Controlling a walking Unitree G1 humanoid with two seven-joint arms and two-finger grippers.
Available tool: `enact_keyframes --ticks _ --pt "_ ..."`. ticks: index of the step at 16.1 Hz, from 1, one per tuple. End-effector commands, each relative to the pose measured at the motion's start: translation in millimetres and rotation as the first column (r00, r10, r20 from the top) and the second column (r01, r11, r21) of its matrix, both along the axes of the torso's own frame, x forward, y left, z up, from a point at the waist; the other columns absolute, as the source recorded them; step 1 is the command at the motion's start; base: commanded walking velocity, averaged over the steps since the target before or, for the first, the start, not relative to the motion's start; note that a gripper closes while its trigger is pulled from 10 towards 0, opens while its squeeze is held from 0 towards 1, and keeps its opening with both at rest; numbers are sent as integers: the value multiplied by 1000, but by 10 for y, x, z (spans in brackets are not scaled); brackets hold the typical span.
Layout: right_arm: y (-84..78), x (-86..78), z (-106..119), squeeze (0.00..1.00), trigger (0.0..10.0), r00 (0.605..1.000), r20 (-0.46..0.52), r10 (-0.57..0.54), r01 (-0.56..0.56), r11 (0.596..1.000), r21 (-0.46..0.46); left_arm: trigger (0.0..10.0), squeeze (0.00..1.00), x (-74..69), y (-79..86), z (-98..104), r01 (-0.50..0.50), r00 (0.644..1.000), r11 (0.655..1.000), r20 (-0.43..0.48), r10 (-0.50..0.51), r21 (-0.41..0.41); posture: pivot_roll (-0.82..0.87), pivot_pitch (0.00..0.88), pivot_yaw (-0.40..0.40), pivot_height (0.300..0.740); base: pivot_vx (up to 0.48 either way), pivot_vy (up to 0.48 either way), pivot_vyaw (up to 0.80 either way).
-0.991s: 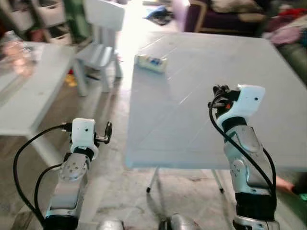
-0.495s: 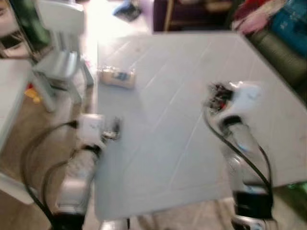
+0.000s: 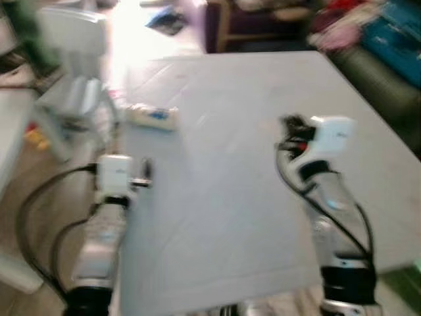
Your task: Restocking fridge
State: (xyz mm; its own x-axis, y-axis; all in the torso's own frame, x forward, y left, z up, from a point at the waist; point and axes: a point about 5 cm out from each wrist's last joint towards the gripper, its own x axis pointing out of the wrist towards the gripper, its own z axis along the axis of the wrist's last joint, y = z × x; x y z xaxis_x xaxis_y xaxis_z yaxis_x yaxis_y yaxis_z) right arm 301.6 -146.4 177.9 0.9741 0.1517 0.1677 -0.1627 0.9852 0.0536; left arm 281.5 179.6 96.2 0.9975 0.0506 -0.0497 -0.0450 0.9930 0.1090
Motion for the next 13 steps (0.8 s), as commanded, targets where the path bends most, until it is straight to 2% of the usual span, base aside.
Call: enact_keyframes --ticks 1,8,9,13 --pt "-77 -14 19 0 10000 1000 13 -18 18 1000 -10 10000 0 -20 -56 -50 10 1000 1000 -14 -10 -3 86 97 -52 740 0 0 756" --pt "-85 -24 29 0 10000 1000 15 -13 13 1000 11 10000 0 -39 -38 -57 -3 1000 1000 -11 3 18 89 105 -50 740 0 0 738" --pt "-124 0 44 0 10000 1000 19 -24 24 1000 9 10000 0 -37 -38 -51 2 1000 1000 -10 -1 21 91 109 -47 740 0 0 669" --pt "-377 83 35 0 10000 993 -4 -122 122 992 -14 10000 0 -73 -12 -30 10 1000 999 -7 -10 41 104 128 -31 740 0 0 0"
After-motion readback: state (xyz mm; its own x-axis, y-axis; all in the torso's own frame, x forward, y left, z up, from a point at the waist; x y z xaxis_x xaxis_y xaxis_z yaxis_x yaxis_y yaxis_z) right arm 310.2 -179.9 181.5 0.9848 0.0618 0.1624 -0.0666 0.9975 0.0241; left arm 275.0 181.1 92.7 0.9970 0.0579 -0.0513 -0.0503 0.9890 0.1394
